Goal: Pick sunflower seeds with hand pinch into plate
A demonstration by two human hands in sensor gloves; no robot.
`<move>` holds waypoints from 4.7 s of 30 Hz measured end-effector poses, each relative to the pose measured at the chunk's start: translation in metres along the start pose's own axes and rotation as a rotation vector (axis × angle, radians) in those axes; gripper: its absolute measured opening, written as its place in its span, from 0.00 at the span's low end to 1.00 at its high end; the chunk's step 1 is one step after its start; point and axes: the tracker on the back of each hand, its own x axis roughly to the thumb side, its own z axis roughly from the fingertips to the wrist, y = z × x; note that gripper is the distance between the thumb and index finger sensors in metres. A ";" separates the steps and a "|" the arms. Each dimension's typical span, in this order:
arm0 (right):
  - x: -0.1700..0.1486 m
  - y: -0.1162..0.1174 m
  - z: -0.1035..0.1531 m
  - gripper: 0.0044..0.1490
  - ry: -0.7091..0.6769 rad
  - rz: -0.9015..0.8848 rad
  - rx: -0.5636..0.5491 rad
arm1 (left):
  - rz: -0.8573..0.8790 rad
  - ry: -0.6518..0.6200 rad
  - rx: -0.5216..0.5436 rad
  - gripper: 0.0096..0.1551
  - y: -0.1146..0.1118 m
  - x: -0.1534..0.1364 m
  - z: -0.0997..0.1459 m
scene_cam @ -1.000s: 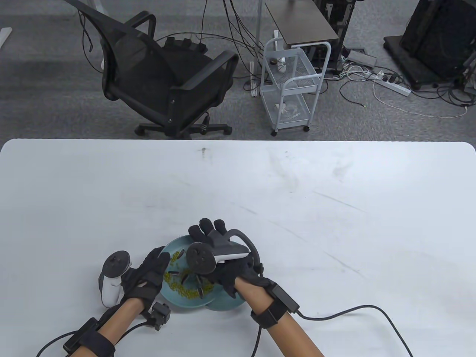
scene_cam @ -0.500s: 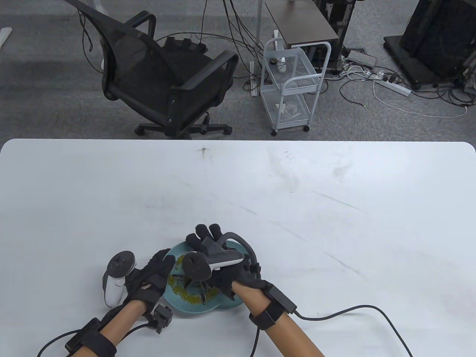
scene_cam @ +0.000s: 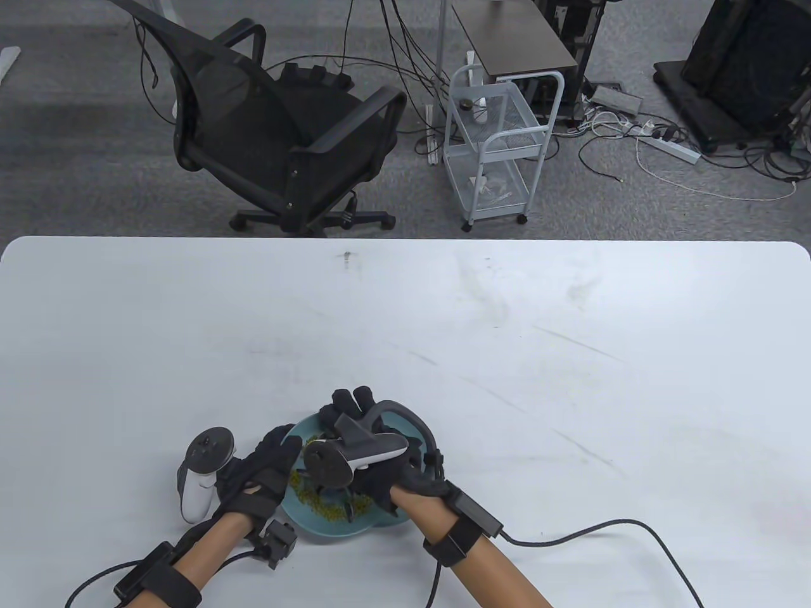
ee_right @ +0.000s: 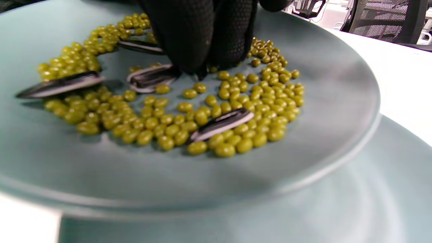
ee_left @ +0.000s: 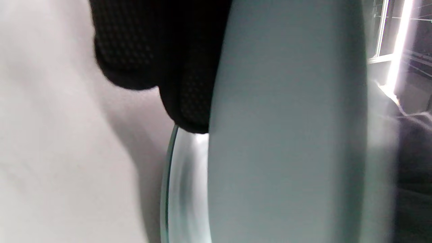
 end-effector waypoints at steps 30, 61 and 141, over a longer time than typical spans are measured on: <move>-0.004 -0.012 0.012 0.23 0.031 -0.036 -0.090 | 0.038 0.012 -0.012 0.26 0.001 0.002 0.000; -0.076 0.046 0.051 0.23 0.291 -0.216 0.084 | 0.186 0.003 0.004 0.27 0.016 -0.004 0.002; 0.031 -0.027 -0.037 0.21 0.049 -0.012 -0.123 | 0.186 -0.013 -0.012 0.28 0.005 -0.003 0.006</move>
